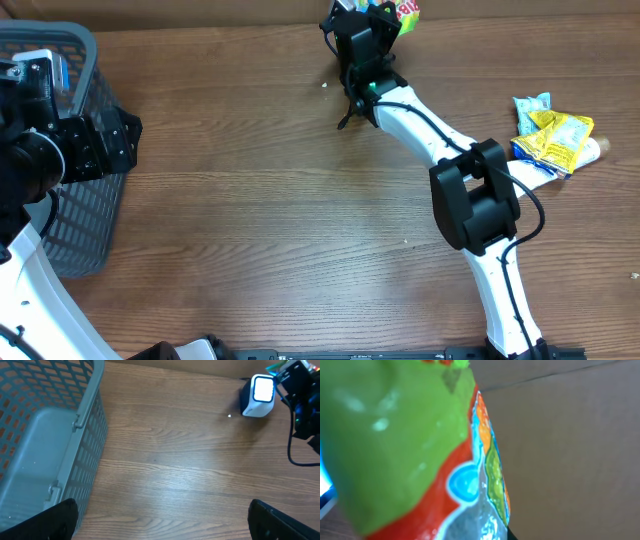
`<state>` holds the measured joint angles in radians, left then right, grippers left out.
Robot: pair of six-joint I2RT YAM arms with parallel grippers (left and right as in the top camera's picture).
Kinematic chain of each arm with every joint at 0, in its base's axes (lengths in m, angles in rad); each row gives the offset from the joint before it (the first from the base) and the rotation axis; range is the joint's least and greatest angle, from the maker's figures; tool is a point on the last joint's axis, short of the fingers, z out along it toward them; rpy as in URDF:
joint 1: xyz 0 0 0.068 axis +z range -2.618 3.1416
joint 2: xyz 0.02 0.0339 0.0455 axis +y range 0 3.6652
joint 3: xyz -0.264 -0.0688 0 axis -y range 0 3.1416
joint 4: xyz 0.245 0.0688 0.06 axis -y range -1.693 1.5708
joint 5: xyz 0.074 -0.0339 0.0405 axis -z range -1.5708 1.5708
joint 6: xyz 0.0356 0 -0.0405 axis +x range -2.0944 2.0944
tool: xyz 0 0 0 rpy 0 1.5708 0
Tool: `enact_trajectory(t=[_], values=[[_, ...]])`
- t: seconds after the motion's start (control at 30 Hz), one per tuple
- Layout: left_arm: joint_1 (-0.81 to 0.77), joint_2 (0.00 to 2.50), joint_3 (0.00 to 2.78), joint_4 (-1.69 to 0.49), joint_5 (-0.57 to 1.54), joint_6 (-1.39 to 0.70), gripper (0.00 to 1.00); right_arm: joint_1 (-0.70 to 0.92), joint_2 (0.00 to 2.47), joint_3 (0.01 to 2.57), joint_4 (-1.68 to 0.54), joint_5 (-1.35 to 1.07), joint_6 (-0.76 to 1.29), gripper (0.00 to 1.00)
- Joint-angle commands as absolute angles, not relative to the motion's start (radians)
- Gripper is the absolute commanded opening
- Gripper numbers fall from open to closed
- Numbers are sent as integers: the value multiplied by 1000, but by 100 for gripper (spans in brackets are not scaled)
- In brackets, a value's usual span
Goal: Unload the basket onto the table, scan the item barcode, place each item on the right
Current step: 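Hold the green-red bag in front of the scanner window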
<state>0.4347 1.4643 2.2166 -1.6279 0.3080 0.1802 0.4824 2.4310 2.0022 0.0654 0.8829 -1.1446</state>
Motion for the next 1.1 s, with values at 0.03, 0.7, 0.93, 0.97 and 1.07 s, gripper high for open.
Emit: enact_trajectory(t=[0.03, 0.7, 0.93, 0.97, 1.07], values=[[443, 1466, 2214, -1626, 322, 194, 100, 492, 2455, 2014, 83, 943, -1127, 4], [443, 1466, 2214, -1626, 322, 195, 100, 539, 2456, 2014, 178, 1139, -1172, 4], [443, 1466, 2214, -1626, 322, 194, 100, 569, 2456, 2014, 167, 1171, -1203, 4], [443, 1466, 2214, -1626, 322, 194, 100, 570, 2456, 2014, 166, 1171, -1207, 4], [443, 1466, 2214, -1626, 322, 194, 100, 571, 2456, 2014, 167, 1182, -1217, 4]])
